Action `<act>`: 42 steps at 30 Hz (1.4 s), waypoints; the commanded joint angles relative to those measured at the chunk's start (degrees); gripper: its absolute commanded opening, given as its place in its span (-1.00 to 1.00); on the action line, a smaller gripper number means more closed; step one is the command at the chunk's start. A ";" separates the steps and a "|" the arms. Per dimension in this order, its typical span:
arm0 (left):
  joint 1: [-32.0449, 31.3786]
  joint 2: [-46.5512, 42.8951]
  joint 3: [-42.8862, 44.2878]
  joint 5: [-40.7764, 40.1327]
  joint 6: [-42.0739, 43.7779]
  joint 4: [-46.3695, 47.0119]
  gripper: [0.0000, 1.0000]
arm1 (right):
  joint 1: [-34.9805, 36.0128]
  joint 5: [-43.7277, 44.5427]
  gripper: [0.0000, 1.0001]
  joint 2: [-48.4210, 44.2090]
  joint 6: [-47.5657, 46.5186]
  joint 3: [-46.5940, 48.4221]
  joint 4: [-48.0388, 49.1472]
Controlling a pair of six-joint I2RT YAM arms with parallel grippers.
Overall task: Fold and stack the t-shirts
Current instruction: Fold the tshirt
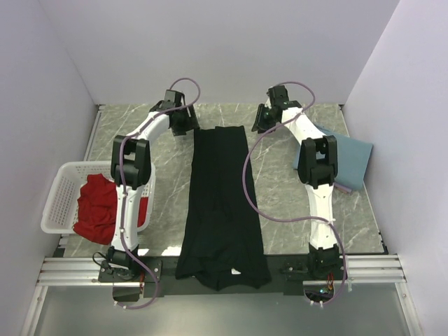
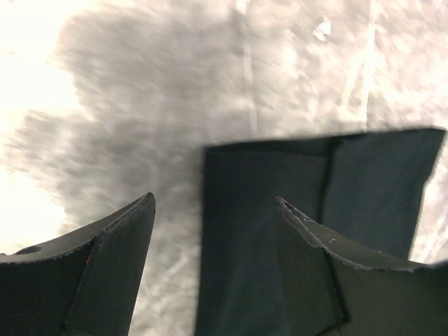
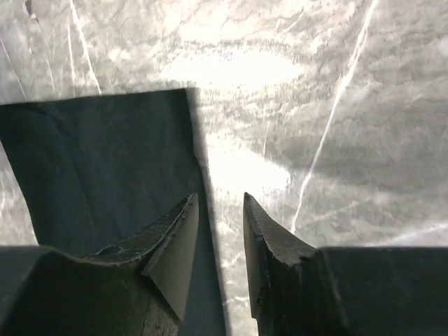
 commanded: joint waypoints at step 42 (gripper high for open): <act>0.58 4.82 1.92 6.28 -5.11 5.70 -0.07 | 2.84 -6.79 -0.10 12.24 6.47 9.35 11.57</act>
